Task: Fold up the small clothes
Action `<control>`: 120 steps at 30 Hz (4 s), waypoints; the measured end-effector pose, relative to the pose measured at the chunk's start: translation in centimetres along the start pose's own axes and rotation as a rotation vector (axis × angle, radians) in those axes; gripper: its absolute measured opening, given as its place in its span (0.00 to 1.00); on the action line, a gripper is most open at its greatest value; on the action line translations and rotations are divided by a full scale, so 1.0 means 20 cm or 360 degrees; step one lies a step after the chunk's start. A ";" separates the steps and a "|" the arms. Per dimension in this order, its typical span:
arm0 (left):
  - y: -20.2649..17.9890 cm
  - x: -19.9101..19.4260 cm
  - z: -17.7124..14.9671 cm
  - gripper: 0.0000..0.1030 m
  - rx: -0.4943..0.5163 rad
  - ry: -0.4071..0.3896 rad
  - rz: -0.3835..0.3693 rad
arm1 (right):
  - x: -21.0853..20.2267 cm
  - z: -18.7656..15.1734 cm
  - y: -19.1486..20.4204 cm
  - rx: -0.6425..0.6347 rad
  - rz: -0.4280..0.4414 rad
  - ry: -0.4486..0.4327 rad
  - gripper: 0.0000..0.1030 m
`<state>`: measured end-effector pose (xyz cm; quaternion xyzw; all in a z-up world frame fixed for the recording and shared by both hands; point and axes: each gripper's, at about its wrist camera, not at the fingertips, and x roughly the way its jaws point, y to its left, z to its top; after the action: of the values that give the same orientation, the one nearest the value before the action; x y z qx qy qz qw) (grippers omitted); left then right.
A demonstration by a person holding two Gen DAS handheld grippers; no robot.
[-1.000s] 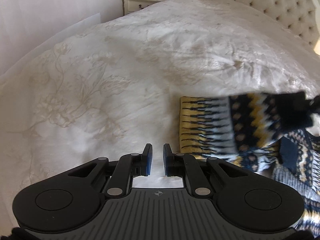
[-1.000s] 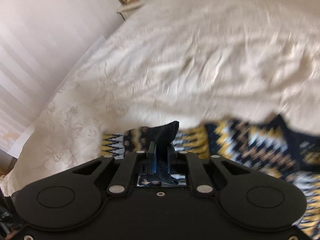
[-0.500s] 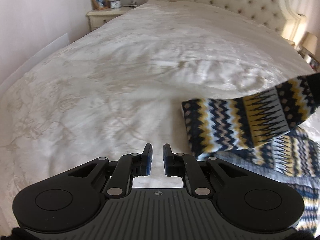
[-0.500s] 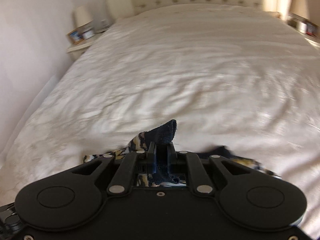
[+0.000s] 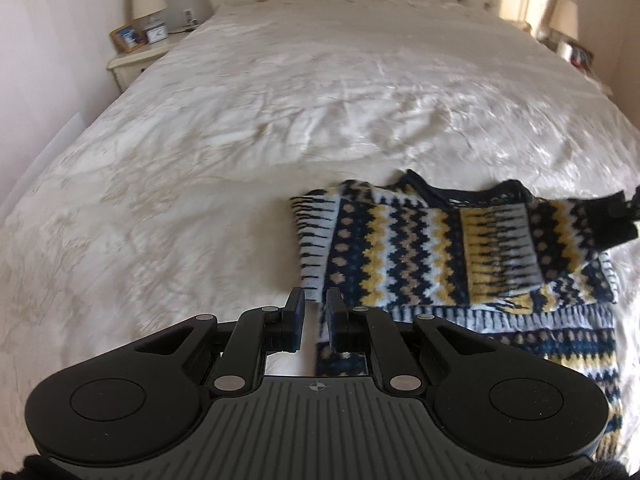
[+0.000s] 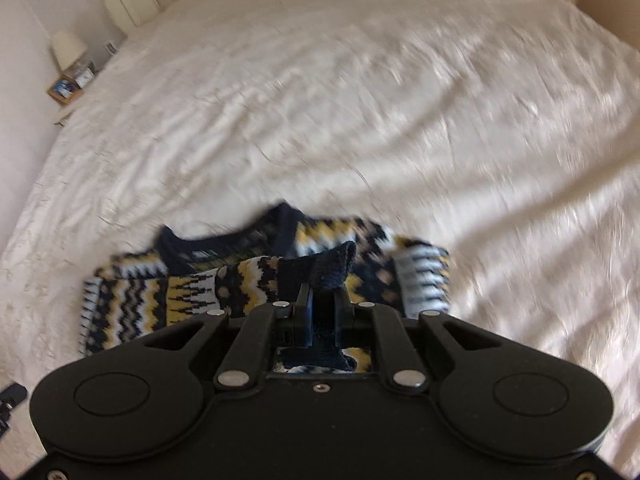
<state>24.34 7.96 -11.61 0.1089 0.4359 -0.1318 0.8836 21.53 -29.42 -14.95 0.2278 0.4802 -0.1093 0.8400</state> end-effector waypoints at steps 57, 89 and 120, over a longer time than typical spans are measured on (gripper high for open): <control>-0.20 0.13 -0.51 0.12 0.0239 0.0341 -0.0130 | -0.09 -0.66 -0.07 -0.0055 -0.0023 0.0154 0.69; -0.09 -0.17 -1.12 0.18 0.0173 0.0342 -0.0204 | -0.36 -1.48 -0.23 -0.0219 0.0298 0.0516 0.81; 0.05 -0.20 -1.26 0.46 -0.0110 0.0385 -0.0355 | -0.21 -1.59 -0.21 -0.0157 0.0400 0.0634 0.84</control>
<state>3.70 17.21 -23.43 0.0443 0.5527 -0.1998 0.8079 -6.45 -17.62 -26.30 0.2615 0.6090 0.0668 0.7458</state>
